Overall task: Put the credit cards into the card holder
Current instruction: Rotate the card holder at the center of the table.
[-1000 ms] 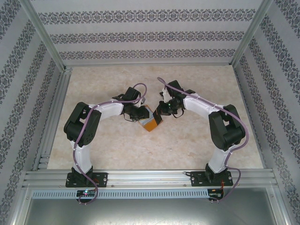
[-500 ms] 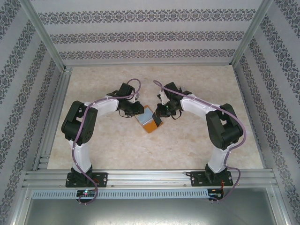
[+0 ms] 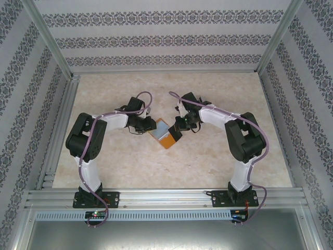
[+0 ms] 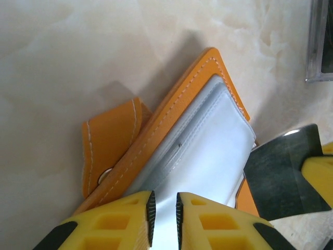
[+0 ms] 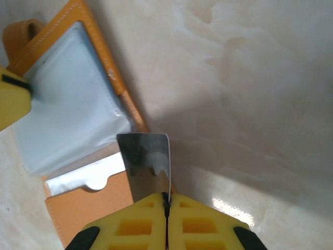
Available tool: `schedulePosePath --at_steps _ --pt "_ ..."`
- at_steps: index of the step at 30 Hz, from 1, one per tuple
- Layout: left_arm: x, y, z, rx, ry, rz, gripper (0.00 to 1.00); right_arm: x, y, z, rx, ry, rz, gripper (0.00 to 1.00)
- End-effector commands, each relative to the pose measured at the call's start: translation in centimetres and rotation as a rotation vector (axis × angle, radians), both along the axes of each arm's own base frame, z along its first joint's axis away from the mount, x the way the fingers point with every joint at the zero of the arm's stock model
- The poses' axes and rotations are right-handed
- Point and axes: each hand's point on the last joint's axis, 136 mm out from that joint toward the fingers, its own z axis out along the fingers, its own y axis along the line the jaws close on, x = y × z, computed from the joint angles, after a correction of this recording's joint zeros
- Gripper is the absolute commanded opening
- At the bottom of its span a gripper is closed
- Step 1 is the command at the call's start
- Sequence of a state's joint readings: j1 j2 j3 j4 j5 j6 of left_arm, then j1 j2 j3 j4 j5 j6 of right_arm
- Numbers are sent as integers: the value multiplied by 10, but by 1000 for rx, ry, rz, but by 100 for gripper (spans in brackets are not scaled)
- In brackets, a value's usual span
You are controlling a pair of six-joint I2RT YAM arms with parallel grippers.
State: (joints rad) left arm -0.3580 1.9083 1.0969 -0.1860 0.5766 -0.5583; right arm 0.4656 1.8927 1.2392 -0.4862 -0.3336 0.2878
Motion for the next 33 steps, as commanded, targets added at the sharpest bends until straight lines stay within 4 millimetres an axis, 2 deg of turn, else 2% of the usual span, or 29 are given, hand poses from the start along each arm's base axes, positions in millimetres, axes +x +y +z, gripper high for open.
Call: schedulePosePath --at_steps 1,8,11,13,16,21,24,26,28,33 --pt "-31 15 -26 51 116 20 23 6 -15 -22 -95 9 -18 8" --pt "-41 16 -25 31 127 38 23 41 -22 -6 -103 -51 -34 8" --pt "-43 16 -23 28 127 41 23 52 -14 6 -73 -68 -21 8" --pt "-44 17 -20 36 124 37 23 54 -2 16 -6 -58 -15 8" --pt "-41 18 -16 44 108 46 23 51 21 44 128 -65 -21 8" --pt "-36 14 -15 18 109 60 23 43 27 102 201 -189 -78 9" --pt "-34 14 -15 24 105 69 23 32 42 133 315 -243 -115 9" --pt "-32 14 -15 22 104 80 23 26 54 140 376 -254 -139 9" --pt "-31 15 -16 18 103 94 23 20 68 138 430 -239 -168 7" --pt "-31 15 -18 -17 90 166 23 17 94 113 530 -206 -308 5"
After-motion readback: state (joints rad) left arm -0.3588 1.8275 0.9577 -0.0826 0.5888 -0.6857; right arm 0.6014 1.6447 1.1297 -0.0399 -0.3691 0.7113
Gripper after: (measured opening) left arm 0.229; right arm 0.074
